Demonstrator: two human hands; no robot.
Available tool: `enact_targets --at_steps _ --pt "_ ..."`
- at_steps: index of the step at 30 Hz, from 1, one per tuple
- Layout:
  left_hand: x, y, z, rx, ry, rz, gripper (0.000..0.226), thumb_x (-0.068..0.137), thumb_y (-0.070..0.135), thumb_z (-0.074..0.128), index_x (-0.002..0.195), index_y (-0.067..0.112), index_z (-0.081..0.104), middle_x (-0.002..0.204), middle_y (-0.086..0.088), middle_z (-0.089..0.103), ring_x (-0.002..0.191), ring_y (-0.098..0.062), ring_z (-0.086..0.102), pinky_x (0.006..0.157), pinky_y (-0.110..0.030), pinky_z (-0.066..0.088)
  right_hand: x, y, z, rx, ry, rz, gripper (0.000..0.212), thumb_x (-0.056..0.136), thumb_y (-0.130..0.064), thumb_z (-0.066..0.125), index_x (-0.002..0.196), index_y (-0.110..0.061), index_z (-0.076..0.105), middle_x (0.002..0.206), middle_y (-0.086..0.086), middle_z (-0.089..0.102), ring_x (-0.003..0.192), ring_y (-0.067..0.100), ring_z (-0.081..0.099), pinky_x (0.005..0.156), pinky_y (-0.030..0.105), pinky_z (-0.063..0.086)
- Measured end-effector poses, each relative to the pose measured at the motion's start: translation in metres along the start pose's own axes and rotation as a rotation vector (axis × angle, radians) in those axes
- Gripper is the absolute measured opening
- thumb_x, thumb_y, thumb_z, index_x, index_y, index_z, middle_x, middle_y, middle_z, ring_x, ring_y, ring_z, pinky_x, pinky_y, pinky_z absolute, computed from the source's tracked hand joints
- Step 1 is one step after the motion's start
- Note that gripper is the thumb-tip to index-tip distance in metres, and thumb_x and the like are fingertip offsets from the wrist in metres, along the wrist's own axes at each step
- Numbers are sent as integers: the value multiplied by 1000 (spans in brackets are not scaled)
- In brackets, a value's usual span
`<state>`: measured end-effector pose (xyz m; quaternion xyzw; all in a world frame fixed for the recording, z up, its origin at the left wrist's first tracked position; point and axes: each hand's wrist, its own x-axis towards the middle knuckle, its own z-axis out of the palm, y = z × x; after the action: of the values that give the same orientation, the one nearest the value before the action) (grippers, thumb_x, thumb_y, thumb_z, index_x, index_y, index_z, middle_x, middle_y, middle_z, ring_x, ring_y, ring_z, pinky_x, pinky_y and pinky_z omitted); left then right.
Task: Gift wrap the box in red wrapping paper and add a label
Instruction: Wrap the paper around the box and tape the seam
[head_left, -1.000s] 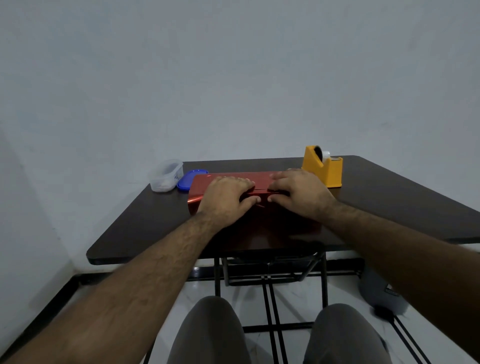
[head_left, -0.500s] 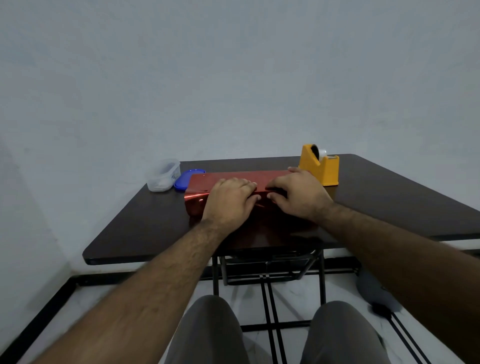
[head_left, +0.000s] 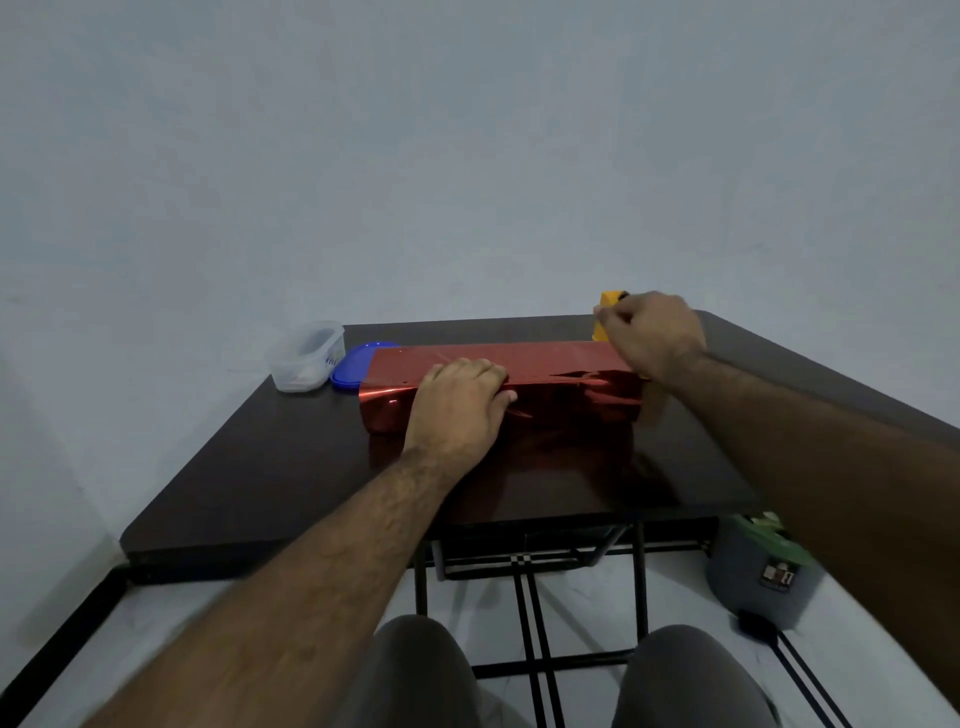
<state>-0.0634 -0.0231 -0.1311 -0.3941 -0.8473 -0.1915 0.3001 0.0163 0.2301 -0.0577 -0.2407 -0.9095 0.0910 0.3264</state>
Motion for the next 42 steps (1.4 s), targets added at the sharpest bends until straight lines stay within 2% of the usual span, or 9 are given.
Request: enact_targets --at_steps 6,12,15,17,20,23,31,38,42 --pt "-1 -2 3 -33 27 4 37 106 41 61 133 19 71 130 4 73 127 -19 62 112 -42 39 80 35 -1 -167 -136 362 54 102 -48 52 134 -6 64 142 21 60 129 43 57 103 46 50" --pt "1 -5 9 -33 39 7 36 105 43 62 132 21 72 129 5 73 126 -20 63 111 -42 41 93 28 -6 -230 -424 402 41 108 -19 47 142 2 54 147 24 53 117 36 58 98 43 49" --pt "1 -8 11 -24 63 22 34 103 41 65 129 20 73 126 4 74 122 -21 65 106 -43 44 90 31 -19 -42 -487 449 19 106 -7 49 125 -5 53 119 25 54 84 34 51 86 44 47" --pt "1 -9 14 -18 81 32 34 101 41 67 127 20 74 123 4 75 120 -23 66 104 -44 46 91 36 -20 23 -474 476 7 103 -4 56 107 -4 50 107 23 49 78 35 47 81 41 43" --pt "1 -11 17 -4 105 39 33 101 40 66 125 19 75 121 3 76 118 -26 68 102 -45 48 97 46 -15 89 -466 614 14 101 -10 58 95 -6 46 86 19 42 64 29 40 69 40 39" --pt "1 -9 15 -2 107 36 32 101 39 69 125 19 76 121 2 76 117 -26 68 103 -46 48 103 57 -7 235 -447 762 29 85 -6 56 72 -20 33 65 6 28 54 21 23 53 32 24" --pt "0 -2 4 3 86 22 33 99 39 71 125 18 77 122 1 77 118 -26 69 104 -48 49 98 45 -20 530 -328 940 17 71 -1 42 72 -18 42 69 1 32 60 21 26 52 31 39" --pt "0 -2 2 -5 92 7 33 99 37 72 125 16 77 122 0 77 118 -28 69 105 -49 48 59 48 -23 717 -304 1007 11 85 -10 50 81 -20 48 58 -4 28 49 13 26 70 29 43" --pt "-1 0 -1 -11 85 -1 33 100 35 72 125 15 77 123 -1 77 118 -29 69 105 -50 48 42 61 -8 767 -263 963 17 91 -24 58 75 -22 54 56 -6 29 48 13 26 65 26 38"
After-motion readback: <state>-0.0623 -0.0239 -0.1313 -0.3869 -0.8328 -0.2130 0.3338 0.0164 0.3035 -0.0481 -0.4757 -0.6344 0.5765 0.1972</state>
